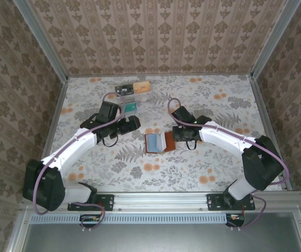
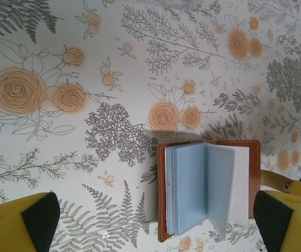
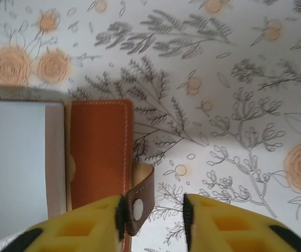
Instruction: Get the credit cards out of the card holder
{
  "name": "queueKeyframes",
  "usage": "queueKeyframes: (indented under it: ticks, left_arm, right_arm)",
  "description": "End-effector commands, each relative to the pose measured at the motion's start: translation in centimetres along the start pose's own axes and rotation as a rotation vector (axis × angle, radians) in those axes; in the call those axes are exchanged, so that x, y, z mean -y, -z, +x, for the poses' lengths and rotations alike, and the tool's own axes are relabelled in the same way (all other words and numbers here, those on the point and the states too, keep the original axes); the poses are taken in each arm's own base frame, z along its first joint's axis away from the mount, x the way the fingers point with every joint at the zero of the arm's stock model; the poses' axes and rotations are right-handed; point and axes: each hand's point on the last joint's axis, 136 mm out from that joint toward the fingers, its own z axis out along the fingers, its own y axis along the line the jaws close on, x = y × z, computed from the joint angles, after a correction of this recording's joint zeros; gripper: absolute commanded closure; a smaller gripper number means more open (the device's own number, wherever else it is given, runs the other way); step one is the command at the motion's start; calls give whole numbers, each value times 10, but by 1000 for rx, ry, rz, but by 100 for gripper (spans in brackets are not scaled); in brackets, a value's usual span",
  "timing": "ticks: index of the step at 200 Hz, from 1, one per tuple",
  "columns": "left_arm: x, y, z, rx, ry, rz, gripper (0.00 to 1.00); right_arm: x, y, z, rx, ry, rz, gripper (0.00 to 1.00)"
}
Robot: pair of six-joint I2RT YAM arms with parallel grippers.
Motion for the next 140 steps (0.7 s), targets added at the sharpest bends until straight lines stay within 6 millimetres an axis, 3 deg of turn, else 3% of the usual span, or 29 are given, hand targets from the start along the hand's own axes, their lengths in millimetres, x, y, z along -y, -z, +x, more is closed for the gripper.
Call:
queueKeyframes:
  ticks: [1,52,92,115,140]
  left_arm:
    - [3,0,8,-29,-37,3,2]
    - [12,-8,25,-75,-83,20,4]
    - [16,-22,38,-126,-87,37,10]
    - [19,-34,48,-171,-73,72,24]
    - [20,-48,57,-215,-58,93,44]
  right_arm:
    - [-26,-2,-3,-6,29,-121,58]
    - [-24,-34,10,-93,33,-77,62]
    - [-19,-44,16,-115,27,-52,68]
    - [-17,-49,21,-126,24,-47,77]
    - [-15,-54,25,-134,21,-43,80]
